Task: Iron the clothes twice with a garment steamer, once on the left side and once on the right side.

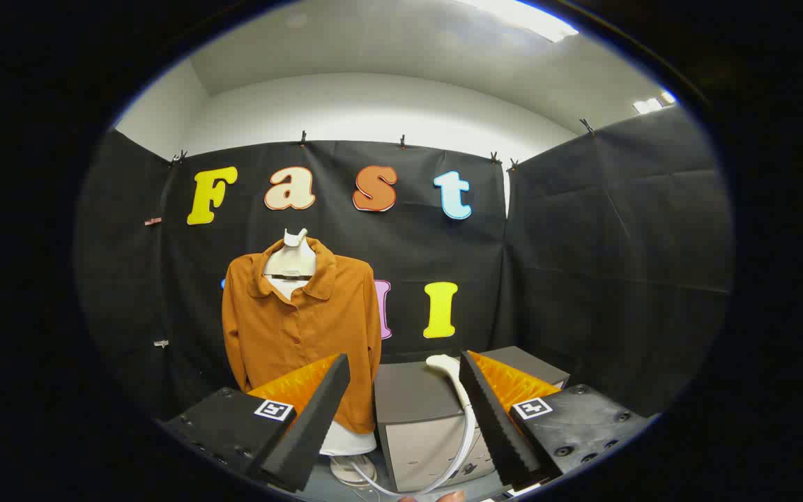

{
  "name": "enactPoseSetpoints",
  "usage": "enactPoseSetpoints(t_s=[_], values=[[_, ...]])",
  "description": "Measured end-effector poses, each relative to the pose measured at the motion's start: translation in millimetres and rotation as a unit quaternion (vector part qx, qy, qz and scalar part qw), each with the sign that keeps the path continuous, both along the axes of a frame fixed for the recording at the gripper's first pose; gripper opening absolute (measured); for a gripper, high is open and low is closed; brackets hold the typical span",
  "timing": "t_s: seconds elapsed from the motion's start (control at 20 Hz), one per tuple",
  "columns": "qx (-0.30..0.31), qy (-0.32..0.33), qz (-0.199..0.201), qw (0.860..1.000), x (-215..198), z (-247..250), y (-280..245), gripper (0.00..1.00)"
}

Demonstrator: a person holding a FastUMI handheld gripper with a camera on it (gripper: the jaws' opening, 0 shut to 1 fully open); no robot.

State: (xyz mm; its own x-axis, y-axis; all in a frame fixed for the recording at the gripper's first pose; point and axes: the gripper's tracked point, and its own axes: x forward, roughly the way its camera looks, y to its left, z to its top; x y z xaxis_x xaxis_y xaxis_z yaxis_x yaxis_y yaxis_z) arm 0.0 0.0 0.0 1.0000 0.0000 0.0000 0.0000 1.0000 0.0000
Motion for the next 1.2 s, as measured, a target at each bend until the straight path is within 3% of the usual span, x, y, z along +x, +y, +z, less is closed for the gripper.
enactPoseSetpoints(t_s=[0.65, 1.2], values=[[-0.009, 0.003, 0.050, 0.999, -7.8, 6.4, 31.1, 0.98], [-0.004, 0.036, 0.052, 0.998, 18.0, -10.5, 11.9, 0.98]])
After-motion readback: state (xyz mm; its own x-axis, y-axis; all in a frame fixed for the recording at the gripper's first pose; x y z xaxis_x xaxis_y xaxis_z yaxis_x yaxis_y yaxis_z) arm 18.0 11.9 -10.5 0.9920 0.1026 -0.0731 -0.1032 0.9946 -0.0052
